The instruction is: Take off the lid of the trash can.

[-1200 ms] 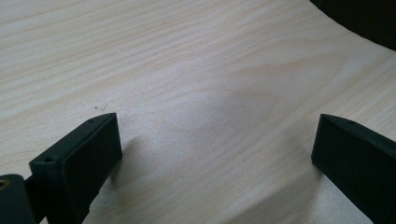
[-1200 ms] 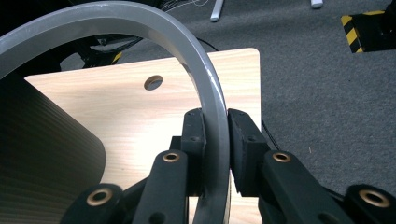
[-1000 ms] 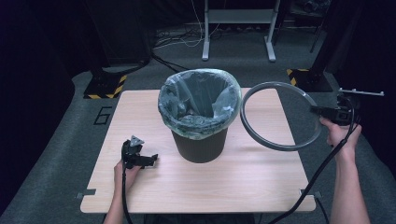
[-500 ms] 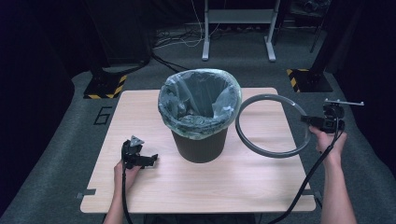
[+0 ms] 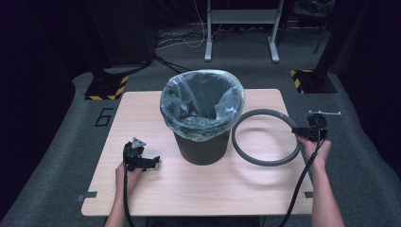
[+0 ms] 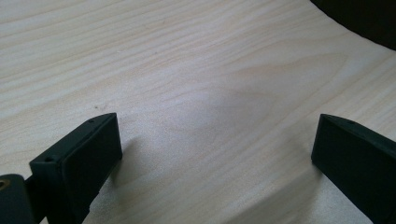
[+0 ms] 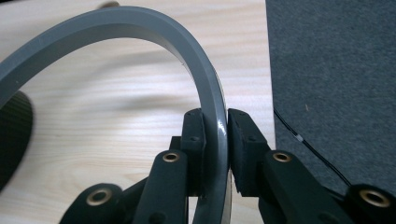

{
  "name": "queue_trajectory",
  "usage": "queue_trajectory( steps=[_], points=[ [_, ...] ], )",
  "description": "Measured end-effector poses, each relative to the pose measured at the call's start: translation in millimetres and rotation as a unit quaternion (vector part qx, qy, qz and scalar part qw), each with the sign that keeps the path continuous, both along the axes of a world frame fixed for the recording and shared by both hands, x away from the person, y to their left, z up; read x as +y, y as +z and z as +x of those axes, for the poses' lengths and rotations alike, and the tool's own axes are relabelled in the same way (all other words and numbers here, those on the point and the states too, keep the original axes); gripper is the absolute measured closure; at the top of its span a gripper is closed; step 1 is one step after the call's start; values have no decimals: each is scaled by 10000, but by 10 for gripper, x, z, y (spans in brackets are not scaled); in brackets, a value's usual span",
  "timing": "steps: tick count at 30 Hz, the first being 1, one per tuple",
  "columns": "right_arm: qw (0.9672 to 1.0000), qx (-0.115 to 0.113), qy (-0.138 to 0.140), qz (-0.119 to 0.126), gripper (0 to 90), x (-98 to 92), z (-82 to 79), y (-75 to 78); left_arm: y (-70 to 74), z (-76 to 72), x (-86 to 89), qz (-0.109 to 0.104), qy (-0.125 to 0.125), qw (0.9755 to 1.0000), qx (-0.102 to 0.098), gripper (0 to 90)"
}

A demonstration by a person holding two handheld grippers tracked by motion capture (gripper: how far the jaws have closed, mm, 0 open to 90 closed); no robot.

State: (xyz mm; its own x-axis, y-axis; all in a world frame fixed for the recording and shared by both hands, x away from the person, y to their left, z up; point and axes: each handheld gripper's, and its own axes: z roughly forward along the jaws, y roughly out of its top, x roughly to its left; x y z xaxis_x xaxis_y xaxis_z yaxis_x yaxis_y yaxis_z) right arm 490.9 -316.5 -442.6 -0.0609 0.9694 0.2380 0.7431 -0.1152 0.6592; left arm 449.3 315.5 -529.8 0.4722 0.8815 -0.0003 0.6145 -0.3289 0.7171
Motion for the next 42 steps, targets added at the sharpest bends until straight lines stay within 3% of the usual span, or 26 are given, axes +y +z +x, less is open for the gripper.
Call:
queue_trajectory(
  steps=[5,13,27,29,33,34,36,37,40,42],
  points=[
    [9998,117,-7,-144,770,50,62,-170,0,0,0,3,1,10000,1,15],
    [9995,254,-71,-146,764,92,125,-401,0,0,0,2,1,10000,1,15],
    [9996,244,-118,-44,734,89,162,-590,0,0,0,2,1,10000,1,15],
    [9997,188,-110,59,630,71,158,-601,0,-1,0,1,2,10000,-1,15],
    [9997,166,-32,177,198,49,152,-614,0,-1,0,2,2,10000,0,15],
    [9995,189,100,211,141,47,152,-618,0,-1,0,3,1,10000,0,15],
    [9997,91,186,162,101,57,135,-610,-1,0,0,-2,0,10000,-2,15],
    [9994,-127,313,9,1,77,116,-603,0,-1,0,5,1,10000,0,15],
    [9974,-379,506,353,0,98,79,-596,0,-2,-1,0,7,10000,0,15],
    [9970,-402,550,380,0,105,69,-585,0,-1,0,3,5,10000,1,15]
  ],
)
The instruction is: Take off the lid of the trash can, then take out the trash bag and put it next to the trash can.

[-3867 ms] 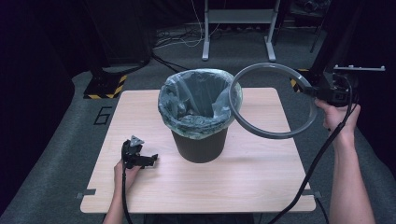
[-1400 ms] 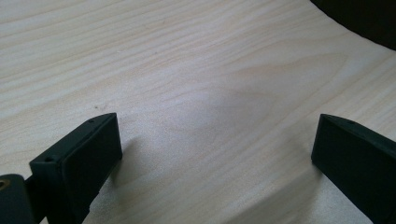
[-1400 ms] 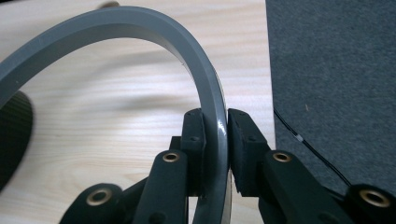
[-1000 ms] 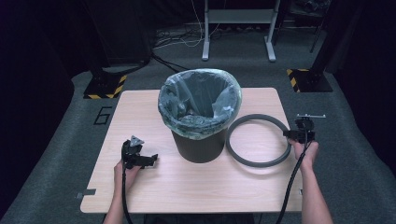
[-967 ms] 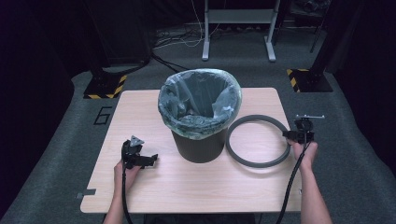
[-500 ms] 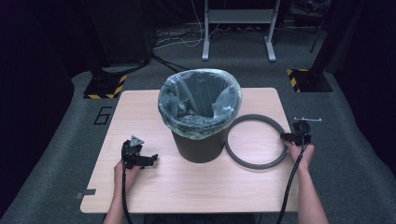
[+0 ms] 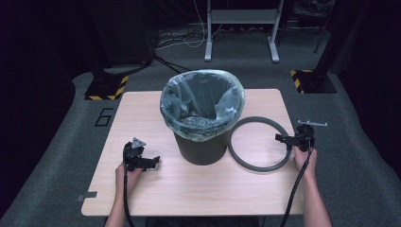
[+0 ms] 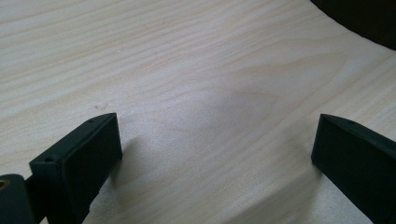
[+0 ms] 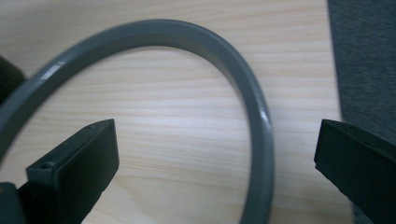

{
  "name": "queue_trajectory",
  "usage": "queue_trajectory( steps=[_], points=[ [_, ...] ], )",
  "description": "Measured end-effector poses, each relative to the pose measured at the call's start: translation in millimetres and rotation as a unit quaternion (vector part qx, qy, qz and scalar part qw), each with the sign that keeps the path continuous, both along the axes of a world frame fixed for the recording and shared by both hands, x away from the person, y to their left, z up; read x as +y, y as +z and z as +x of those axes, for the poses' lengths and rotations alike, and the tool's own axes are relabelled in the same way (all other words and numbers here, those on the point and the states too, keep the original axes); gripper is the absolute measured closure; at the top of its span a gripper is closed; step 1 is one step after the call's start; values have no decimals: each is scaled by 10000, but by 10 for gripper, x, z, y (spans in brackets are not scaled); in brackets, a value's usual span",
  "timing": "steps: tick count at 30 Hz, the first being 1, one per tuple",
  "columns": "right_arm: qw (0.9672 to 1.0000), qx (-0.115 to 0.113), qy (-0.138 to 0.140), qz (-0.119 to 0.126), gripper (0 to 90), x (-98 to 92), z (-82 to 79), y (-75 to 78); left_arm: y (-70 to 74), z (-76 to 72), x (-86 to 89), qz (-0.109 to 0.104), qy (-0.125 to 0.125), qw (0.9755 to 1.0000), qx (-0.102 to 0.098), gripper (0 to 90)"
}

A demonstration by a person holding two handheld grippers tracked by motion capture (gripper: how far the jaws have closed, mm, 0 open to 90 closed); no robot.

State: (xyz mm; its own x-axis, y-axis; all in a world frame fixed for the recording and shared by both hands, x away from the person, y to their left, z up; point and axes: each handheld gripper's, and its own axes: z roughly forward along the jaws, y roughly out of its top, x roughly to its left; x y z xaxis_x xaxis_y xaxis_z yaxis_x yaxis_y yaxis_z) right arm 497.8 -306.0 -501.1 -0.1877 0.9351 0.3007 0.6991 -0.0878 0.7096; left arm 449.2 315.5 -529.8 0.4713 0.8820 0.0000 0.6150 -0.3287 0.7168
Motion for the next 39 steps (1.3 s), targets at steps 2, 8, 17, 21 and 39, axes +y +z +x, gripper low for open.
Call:
queue_trajectory(
  steps=[2,8,17,21,39],
  points=[
    [9999,29,119,-112,0,16,-19,24,0,1,0,0,-1,10000,1,15],
    [9985,267,397,-269,0,95,-112,177,1,3,-1,-9,37,10000,7,15],
    [9957,119,780,-487,0,282,-245,318,16,-18,10,31,36,9999,103,12],
    [9948,-26,895,-489,0,381,-293,406,67,-32,27,-39,-64,9993,360,11],
    [9873,-111,1431,-680,63,729,-335,801,731,35,-52,-501,-448,9964,519,28]
  ],
)
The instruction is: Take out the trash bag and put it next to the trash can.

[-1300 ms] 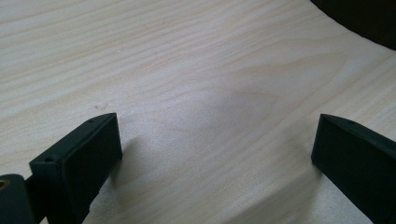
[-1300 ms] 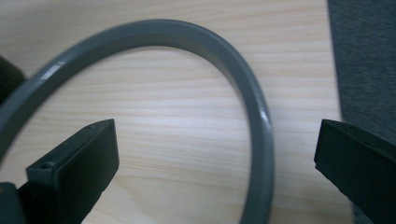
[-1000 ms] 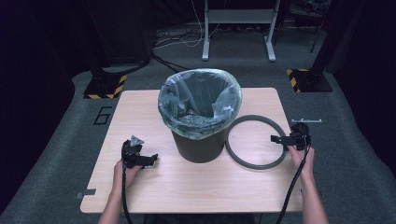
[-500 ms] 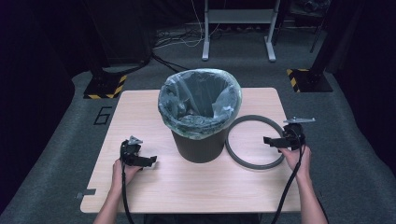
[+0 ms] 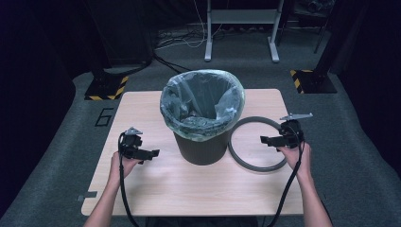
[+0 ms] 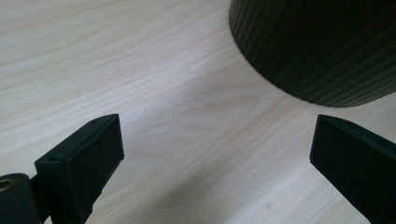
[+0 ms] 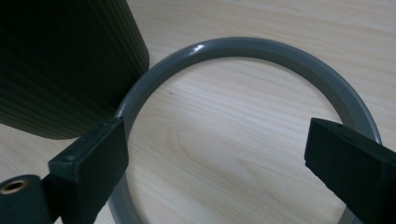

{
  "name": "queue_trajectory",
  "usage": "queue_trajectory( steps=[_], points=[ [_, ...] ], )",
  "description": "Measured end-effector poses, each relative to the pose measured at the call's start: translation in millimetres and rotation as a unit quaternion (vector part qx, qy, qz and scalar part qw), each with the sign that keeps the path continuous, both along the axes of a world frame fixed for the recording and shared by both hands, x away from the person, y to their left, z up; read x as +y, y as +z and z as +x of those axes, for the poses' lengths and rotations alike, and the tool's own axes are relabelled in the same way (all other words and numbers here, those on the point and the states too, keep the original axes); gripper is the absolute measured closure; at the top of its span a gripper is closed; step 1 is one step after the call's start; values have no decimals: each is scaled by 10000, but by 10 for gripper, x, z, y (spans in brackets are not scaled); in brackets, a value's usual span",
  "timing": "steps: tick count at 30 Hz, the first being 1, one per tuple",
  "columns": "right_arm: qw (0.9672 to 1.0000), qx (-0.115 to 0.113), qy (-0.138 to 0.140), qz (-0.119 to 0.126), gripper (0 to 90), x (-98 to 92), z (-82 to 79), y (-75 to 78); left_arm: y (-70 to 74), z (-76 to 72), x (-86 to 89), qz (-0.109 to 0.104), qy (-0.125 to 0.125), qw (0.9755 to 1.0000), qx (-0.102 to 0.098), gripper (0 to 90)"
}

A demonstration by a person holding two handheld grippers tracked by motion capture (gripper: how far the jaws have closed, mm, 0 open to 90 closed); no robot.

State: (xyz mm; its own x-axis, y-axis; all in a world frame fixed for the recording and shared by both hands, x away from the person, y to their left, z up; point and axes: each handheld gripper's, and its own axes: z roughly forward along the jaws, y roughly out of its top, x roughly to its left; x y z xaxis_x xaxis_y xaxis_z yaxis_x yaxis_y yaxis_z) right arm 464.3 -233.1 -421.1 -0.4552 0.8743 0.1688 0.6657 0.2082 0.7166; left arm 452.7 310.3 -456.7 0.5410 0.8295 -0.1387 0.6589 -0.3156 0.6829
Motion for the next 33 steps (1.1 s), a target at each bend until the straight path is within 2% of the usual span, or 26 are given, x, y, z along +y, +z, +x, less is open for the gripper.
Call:
queue_trajectory(
  steps=[4,5,6,7,8,11,12,13,15,17,18,20,21,22,26,31,32,33],
  points=[
    [9999,-80,122,14,80,61,1,153,173,46,-57,-83,-87,9999,-30,51],
    [9998,-141,149,18,93,90,3,235,217,60,-71,-108,-128,9999,-28,69],
    [9997,-157,186,43,99,103,5,281,310,84,-97,-114,-212,9997,-48,78],
    [9997,-157,186,43,99,103,5,281,310,84,-97,-114,-212,9997,-48,83],
    [9995,-208,219,69,117,133,9,374,357,94,-107,-112,-242,9996,-48,88],
    [9992,-249,290,72,135,166,21,465,492,120,-124,-149,-302,9994,-78,107],
    [9990,-261,349,41,145,208,41,550,582,134,-123,-203,-332,9992,-108,113],
    [9990,-261,349,41,145,208,41,550,582,134,-123,-203,-332,9992,-108,127],
    [9990,-246,384,-1,152,257,61,630,669,150,-121,-267,-347,9990,-96,137],
    [9989,-282,331,-177,163,337,90,746,806,174,-125,-295,-332,9990,-104,147],
    [9989,-282,331,-177,163,337,90,746,806,174,-125,-295,-332,9990,-104,149],
    [9984,-365,387,-183,180,408,120,861,944,201,-119,-327,-352,9987,-141,154],
    [9984,-365,387,-183,180,408,120,861,944,201,-119,-327,-352,9987,-141,154],
    [9983,-402,386,-185,192,454,144,938,990,212,-116,-341,-354,9987,-141,159],
    [9979,-466,417,-171,220,514,189,1058,1177,253,-104,-449,-416,9979,-203,192],
    [9972,-557,472,-131,245,590,242,1228,1380,297,-96,-553,-379,9974,-248,198],
    [9969,-602,491,-85,258,618,254,1307,1425,307,-92,-559,-375,9974,-257,201],
    [9969,-602,491,-85,258,618,254,1307,1468,319,-85,-592,-360,9973,-263,201]
  ],
)
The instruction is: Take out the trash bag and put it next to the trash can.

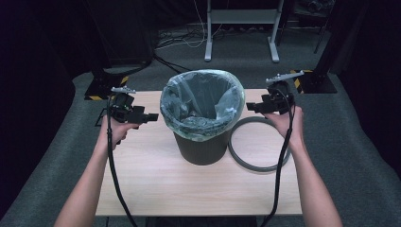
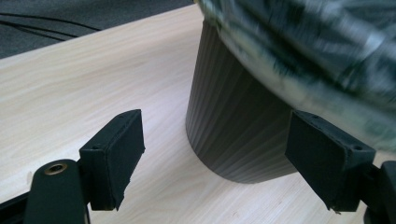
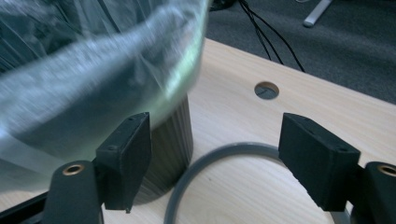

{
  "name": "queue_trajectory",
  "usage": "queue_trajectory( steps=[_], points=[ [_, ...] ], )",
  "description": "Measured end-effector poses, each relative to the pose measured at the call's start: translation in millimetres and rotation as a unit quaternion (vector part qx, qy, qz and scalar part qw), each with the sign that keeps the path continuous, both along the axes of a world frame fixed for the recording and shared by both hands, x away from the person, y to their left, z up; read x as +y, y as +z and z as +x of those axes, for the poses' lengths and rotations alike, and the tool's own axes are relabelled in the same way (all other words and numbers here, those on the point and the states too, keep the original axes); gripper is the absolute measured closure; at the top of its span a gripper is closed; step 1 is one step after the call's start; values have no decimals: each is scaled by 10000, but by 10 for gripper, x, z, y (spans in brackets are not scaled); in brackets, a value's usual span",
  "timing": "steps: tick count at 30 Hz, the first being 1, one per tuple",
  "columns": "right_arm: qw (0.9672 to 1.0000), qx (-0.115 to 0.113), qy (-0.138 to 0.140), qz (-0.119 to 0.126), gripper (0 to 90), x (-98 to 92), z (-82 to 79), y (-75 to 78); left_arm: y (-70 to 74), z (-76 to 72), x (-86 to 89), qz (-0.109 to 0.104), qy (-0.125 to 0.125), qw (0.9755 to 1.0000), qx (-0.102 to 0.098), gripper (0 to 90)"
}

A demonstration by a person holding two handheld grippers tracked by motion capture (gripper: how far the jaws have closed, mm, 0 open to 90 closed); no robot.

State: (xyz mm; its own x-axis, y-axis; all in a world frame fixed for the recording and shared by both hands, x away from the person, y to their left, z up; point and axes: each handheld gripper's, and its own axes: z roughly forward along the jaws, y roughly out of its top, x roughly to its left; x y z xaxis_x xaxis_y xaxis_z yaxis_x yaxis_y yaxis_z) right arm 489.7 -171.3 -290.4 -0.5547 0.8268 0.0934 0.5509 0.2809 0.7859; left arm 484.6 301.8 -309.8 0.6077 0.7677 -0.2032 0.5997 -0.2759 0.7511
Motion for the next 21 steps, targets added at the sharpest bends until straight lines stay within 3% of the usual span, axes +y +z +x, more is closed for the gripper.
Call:
queue_trajectory(
  steps=[1,5,9,15,21],
  points=[
    [10000,-61,7,61,259,31,9,83,88,23,11,-99,65,9999,-11,201],
    [9996,-139,99,202,245,111,50,234,212,62,23,-275,135,9995,-58,206],
    [9996,-109,142,218,260,200,96,312,323,116,-24,-405,119,9991,-90,207],
    [10000,-30,63,51,294,386,236,348,382,214,-214,-217,67,9997,-66,235],
    [9998,119,-109,-123,370,496,378,307,407,299,-376,55,55,10000,-11,355]
  ],
)
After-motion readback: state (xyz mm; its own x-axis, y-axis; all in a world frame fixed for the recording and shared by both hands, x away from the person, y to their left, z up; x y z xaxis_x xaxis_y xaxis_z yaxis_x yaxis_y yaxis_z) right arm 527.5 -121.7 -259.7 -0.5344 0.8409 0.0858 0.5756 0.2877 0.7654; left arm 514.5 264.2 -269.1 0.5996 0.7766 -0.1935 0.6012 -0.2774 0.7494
